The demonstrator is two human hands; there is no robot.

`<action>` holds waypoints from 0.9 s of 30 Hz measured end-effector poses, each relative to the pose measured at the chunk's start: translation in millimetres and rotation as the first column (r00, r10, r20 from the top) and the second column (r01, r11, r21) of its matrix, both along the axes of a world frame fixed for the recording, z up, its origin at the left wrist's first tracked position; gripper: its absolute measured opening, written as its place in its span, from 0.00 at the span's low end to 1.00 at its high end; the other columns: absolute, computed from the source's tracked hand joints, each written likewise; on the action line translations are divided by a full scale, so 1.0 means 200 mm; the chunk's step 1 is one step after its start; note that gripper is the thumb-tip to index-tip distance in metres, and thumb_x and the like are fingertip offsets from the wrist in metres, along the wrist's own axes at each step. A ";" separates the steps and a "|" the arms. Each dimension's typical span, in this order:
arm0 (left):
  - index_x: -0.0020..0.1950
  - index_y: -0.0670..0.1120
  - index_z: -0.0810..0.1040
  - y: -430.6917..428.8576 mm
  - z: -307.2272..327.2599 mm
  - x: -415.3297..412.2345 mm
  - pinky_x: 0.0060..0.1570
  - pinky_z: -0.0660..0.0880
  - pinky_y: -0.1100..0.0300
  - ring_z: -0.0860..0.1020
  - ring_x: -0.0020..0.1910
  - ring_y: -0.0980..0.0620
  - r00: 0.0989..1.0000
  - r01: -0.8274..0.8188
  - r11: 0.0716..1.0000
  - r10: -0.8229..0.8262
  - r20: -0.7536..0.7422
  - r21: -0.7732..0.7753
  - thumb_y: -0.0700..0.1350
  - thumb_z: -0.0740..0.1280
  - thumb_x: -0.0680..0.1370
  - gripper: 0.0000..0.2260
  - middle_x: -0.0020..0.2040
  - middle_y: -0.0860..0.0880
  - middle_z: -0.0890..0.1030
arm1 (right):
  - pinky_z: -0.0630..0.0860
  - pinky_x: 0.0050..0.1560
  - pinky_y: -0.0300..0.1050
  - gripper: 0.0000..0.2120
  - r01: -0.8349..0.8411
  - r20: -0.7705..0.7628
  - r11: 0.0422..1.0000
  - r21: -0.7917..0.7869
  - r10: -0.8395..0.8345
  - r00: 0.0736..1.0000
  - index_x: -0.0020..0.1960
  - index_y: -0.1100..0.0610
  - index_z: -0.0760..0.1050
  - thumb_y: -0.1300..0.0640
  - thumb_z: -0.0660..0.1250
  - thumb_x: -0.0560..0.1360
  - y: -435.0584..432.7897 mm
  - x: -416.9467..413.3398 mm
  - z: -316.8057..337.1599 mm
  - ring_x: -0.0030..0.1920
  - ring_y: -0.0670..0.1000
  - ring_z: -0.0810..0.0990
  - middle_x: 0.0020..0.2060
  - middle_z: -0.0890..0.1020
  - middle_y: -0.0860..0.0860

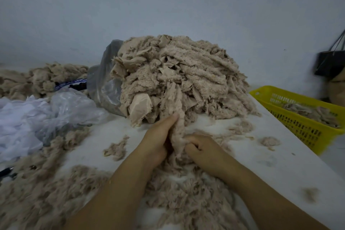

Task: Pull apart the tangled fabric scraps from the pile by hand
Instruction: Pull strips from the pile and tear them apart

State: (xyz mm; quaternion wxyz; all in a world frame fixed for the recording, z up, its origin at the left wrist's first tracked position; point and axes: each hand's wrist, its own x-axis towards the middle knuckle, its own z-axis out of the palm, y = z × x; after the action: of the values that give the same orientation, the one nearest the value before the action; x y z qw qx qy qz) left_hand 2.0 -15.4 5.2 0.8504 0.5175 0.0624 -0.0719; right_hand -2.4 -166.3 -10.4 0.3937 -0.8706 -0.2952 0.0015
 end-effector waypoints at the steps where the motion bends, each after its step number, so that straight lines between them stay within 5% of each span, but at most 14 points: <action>1: 0.54 0.41 0.82 0.01 0.01 0.00 0.41 0.82 0.54 0.84 0.41 0.48 1.000 0.000 0.996 -0.002 -0.021 -0.094 0.46 0.68 0.79 0.10 0.44 0.44 0.84 | 0.60 0.31 0.36 0.14 0.001 -0.021 1.000 -0.004 -0.001 1.000 0.34 0.57 0.62 0.62 0.58 0.79 0.00 0.00 0.00 0.30 0.41 0.64 0.31 0.66 0.49; 5: 0.55 0.42 0.81 0.05 0.02 0.03 0.46 0.81 0.51 0.84 0.46 0.47 0.998 -0.061 0.959 0.053 -0.038 -0.278 0.46 0.69 0.76 0.11 0.47 0.45 0.86 | 0.65 0.37 0.38 0.10 0.190 -0.142 0.979 0.067 -0.179 0.973 0.43 0.53 0.71 0.56 0.56 0.82 -0.05 0.05 -0.01 0.35 0.41 0.69 0.35 0.71 0.42; 7: 0.49 0.43 0.83 0.06 0.03 0.02 0.38 0.80 0.58 0.82 0.38 0.51 0.995 -0.099 0.938 0.099 -0.018 -0.331 0.45 0.69 0.77 0.07 0.41 0.46 0.84 | 0.67 0.38 0.40 0.08 0.342 -0.207 0.930 0.134 -0.311 0.928 0.50 0.45 0.72 0.54 0.55 0.82 -0.07 0.08 0.01 0.36 0.41 0.72 0.37 0.73 0.40; 10: 0.38 0.45 0.77 0.07 0.02 0.03 0.24 0.70 0.65 0.73 0.25 0.56 0.980 -0.196 0.891 0.197 -0.041 -0.410 0.44 0.69 0.77 0.09 0.30 0.51 0.73 | 0.63 0.31 0.42 0.13 0.537 -0.422 0.760 0.366 -0.378 0.824 0.39 0.57 0.71 0.57 0.56 0.82 -0.10 0.13 0.00 0.26 0.46 0.67 0.28 0.69 0.47; 13: 0.40 0.46 0.74 0.09 0.01 0.05 0.23 0.70 0.65 0.74 0.25 0.56 0.968 -0.242 0.877 0.246 -0.044 -0.416 0.45 0.68 0.80 0.09 0.29 0.51 0.72 | 0.65 0.31 0.44 0.17 0.625 -0.584 0.584 0.518 -0.292 0.757 0.34 0.55 0.68 0.60 0.56 0.82 -0.11 0.13 0.02 0.27 0.50 0.65 0.26 0.68 0.50; 15: 0.43 0.45 0.75 0.09 0.00 0.04 0.25 0.73 0.65 0.75 0.26 0.56 0.966 -0.249 0.899 0.260 -0.018 -0.362 0.46 0.67 0.80 0.08 0.31 0.50 0.73 | 0.71 0.36 0.48 0.16 0.620 -0.586 0.567 0.542 -0.274 0.762 0.35 0.53 0.68 0.58 0.57 0.82 -0.11 0.11 0.03 0.31 0.51 0.72 0.31 0.72 0.54; 18: 0.43 0.42 0.78 0.06 0.00 0.03 0.29 0.77 0.65 0.80 0.30 0.55 0.959 -0.252 0.937 0.275 0.064 -0.243 0.45 0.68 0.80 0.08 0.33 0.48 0.79 | 0.77 0.44 0.47 0.07 0.555 -0.314 0.708 0.436 -0.458 0.831 0.50 0.47 0.73 0.49 0.58 0.83 -0.12 0.10 0.01 0.49 0.48 0.77 0.52 0.77 0.51; 22: 0.49 0.40 0.84 -0.01 0.00 0.00 0.40 0.81 0.62 0.84 0.39 0.52 0.969 -0.148 0.989 0.147 0.200 -0.012 0.48 0.69 0.78 0.11 0.43 0.42 0.85 | 0.65 0.57 0.33 0.20 0.352 0.190 0.869 0.348 -0.433 0.881 0.62 0.48 0.73 0.37 0.60 0.78 -0.06 0.07 0.03 0.59 0.42 0.69 0.58 0.70 0.44; 24: 0.49 0.43 0.87 -0.04 -0.01 -0.03 0.47 0.81 0.59 0.85 0.48 0.49 0.968 -0.085 0.988 0.051 0.247 0.130 0.53 0.68 0.77 0.14 0.50 0.43 0.86 | 0.65 0.59 0.34 0.18 0.278 0.361 0.935 0.219 -0.343 0.867 0.63 0.54 0.75 0.45 0.65 0.79 -0.02 0.06 0.01 0.60 0.45 0.68 0.58 0.71 0.48; 27: 0.54 0.46 0.86 -0.07 -0.02 -0.05 0.58 0.78 0.51 0.84 0.55 0.47 0.958 -0.023 0.953 -0.066 0.280 0.304 0.57 0.67 0.78 0.17 0.53 0.45 0.86 | 0.70 0.55 0.42 0.13 0.254 0.355 0.954 0.158 -0.295 0.887 0.64 0.59 0.74 0.58 0.65 0.80 0.01 0.06 0.01 0.57 0.50 0.71 0.56 0.72 0.50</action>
State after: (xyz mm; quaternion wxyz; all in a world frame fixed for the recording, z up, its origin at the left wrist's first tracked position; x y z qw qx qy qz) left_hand -8.3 -29.0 0.8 0.7598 0.6476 -0.0568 0.0051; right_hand 9.4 -165.2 -8.7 0.3726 -0.8653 -0.2380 -0.2362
